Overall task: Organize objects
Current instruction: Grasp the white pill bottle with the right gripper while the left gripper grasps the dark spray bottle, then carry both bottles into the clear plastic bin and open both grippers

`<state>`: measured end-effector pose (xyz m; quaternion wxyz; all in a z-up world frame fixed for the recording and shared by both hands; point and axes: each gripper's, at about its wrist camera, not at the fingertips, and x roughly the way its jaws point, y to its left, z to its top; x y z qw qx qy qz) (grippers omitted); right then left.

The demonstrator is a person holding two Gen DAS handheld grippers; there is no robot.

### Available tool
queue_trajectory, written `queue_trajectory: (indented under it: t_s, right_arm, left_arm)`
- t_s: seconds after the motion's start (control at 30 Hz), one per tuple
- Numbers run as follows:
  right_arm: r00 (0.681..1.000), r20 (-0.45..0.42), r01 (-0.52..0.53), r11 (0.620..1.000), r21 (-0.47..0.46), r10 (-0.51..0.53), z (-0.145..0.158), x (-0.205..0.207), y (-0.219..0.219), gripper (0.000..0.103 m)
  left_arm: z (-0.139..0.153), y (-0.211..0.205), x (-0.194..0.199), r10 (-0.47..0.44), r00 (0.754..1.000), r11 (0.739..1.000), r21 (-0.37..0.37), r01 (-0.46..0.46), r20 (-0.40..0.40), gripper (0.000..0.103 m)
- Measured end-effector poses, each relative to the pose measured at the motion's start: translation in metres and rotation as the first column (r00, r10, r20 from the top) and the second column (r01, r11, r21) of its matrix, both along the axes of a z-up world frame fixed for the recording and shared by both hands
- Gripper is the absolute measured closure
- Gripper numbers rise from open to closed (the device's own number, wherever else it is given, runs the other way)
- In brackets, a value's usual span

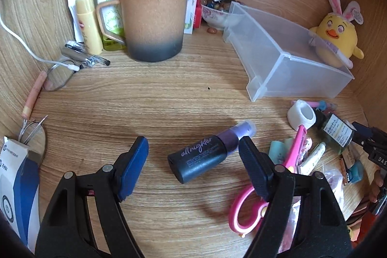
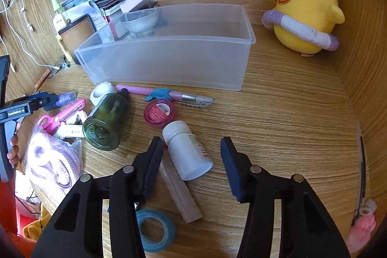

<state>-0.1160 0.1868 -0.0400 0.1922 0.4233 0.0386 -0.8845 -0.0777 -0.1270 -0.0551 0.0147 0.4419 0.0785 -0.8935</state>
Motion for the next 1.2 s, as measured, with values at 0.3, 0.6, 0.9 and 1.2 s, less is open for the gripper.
queue_trajectory:
  t_s: [0.3, 0.6, 0.9, 1.2]
  right_arm:
    - [1.000, 0.026, -0.010, 1.000, -0.011, 0.010, -0.003, -0.005, 0.000, 0.075]
    - [1.000, 0.000, 0.009, 1.000, 0.013, -0.009, -0.004, 0.000, 0.005, 0.076]
    - [0.996, -0.082, 0.033, 0.999, -0.026, -0.035, 0.025, 0.005, 0.011, 0.076]
    - [0.983, -0.180, 0.026, 0.998, -0.050, -0.034, 0.059, 0.002, 0.007, 0.076]
  left_arm:
    - [-0.006, 0.013, -0.007, -0.058, 0.998, 0.998, -0.030, 0.058, 0.024, 0.046]
    - [-0.002, 0.015, -0.001, -0.059, 0.998, 0.997, -0.053, 0.059, 0.003, 0.078]
    - [0.043, 0.016, 0.013, -0.027, 0.990, 0.996, -0.085, 0.015, -0.140, 0.078]
    - [0.089, 0.028, 0.012, -0.052, 0.964, 0.994, -0.103, 0.026, -0.262, 0.078]
